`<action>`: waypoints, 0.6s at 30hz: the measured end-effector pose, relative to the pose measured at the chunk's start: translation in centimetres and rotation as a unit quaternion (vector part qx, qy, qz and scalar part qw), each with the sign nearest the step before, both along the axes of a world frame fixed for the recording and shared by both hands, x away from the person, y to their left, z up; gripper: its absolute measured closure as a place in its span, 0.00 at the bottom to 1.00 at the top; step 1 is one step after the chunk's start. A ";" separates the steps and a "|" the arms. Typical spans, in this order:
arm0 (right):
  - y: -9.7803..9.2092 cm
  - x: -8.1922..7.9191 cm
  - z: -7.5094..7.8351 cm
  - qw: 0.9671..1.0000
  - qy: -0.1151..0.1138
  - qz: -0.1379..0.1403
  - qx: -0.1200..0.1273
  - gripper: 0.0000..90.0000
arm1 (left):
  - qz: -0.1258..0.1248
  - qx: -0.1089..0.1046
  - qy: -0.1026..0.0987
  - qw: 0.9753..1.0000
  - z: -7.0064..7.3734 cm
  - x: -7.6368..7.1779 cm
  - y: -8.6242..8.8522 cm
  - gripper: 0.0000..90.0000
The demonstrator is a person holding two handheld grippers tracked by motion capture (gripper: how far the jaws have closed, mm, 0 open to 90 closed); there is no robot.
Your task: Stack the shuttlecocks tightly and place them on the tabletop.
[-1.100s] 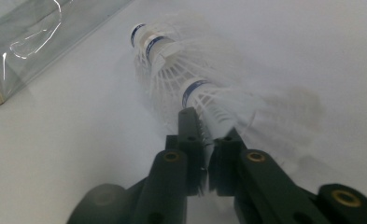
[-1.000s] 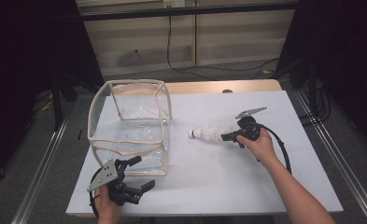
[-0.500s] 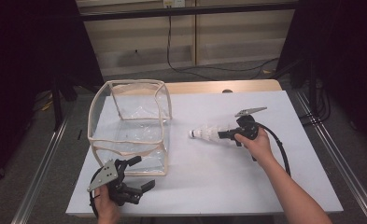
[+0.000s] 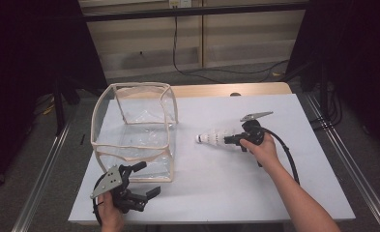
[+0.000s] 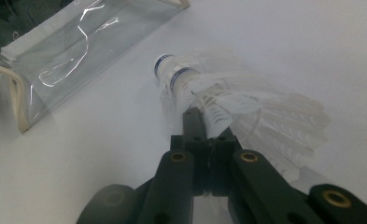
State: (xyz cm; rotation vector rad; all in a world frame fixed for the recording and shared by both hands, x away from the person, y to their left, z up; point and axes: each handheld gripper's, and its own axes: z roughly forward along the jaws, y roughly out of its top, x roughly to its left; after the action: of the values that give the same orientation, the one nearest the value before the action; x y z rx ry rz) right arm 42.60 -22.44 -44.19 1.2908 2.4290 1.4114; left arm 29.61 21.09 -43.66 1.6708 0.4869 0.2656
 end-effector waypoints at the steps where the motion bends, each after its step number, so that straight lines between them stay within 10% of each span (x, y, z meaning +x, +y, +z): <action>1: 0.0 0.0 0.0 1.000 0.000 0.001 -0.001 0.99 | 0.000 0.000 0.000 1.000 0.0 0.0 0.0 0.03; 18: 0.2 0.1 0.1 1.000 -0.004 0.003 0.002 0.99 | 0.000 -0.001 0.001 1.000 0.0 0.0 0.0 0.03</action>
State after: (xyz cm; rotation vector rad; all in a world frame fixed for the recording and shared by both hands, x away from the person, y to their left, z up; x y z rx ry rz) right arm 42.74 -22.23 -44.09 1.2764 2.4294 1.4196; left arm 29.63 21.04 -43.69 1.6691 0.4879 0.2631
